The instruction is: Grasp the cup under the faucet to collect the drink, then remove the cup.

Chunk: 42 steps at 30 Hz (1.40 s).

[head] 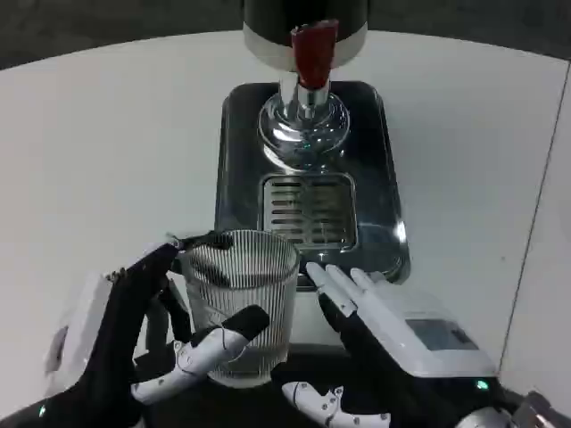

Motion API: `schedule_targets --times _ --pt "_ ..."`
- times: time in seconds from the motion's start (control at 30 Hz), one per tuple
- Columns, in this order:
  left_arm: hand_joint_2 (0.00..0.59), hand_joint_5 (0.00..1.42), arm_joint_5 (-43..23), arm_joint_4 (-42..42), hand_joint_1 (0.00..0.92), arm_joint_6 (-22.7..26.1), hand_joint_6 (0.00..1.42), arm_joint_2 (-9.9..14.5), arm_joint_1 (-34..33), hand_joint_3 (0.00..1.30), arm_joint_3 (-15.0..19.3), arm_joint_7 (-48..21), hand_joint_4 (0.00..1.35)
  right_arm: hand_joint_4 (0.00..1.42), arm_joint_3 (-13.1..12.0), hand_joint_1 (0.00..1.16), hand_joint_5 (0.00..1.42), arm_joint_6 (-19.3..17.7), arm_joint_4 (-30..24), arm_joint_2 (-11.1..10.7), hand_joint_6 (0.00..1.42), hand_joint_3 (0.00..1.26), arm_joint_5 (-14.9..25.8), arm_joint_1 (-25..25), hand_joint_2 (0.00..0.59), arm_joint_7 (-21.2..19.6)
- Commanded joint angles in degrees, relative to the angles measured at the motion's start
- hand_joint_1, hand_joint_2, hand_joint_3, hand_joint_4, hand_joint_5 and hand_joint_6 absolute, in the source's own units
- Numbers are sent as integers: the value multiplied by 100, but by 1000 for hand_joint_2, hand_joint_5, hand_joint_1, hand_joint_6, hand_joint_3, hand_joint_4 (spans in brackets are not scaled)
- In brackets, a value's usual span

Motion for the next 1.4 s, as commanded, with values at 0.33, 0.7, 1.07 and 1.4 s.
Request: schedule_targets --times 0.33,0.7,1.07,1.4 --pt "487 1113 -26 -183 370 -96 1315 -66 13 804 -53 -30 960 0 -1 314 0 -76 -32 11 0 0 59 79 366 56" --pt "487 1113 -19 -105 370 -85 1315 -138 -100 804 -93 -19 960 0 -19 314 0 -73 -53 -3 0 0 59 118 366 61" --pt "487 1113 43 461 370 -238 1315 -191 -668 804 -175 100 960 0 -90 314 0 -12 -139 11 0 0 -55 141 366 122" --pt "487 1113 367 1641 370 -573 1315 -56 -1617 804 -212 522 960 0 -348 314 0 46 -416 48 0 0 -187 415 366 213"
